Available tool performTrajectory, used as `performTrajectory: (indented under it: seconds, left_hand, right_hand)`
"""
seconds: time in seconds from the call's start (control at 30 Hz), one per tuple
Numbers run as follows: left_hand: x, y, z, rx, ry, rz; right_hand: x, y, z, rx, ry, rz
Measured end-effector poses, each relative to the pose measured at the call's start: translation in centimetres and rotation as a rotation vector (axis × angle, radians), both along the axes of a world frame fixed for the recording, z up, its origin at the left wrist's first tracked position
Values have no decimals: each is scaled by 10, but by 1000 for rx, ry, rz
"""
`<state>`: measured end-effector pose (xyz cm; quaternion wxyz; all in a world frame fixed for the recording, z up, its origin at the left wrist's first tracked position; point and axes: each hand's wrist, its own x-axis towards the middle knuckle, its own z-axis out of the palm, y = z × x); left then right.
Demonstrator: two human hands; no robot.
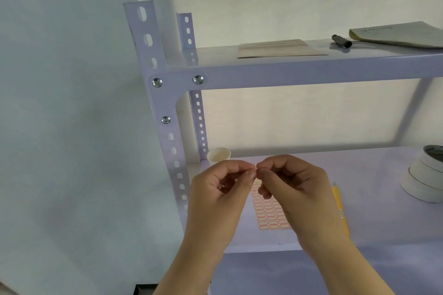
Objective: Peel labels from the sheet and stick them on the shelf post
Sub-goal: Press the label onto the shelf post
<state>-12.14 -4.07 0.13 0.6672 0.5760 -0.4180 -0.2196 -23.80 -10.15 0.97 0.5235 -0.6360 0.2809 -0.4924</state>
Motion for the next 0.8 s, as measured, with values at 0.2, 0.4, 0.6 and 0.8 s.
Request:
performTrajectory:
  seconds: [0.2,0.4,0.6,0.8]
  left_hand:
    - [15,-17,-16,-17,141,-9]
    - [23,-39,-30,-9,194,30]
    - [28,-70,-40,-2,214,178]
    - [38,-109,-57,33,232,349]
  right_hand:
    - [24,-8,-6,54,21,-31]
    - [41,-24,-17,82,94,-91]
    - [60,-59,-26,97,182,-77]
    - [74,-105,-37,95,280,-16]
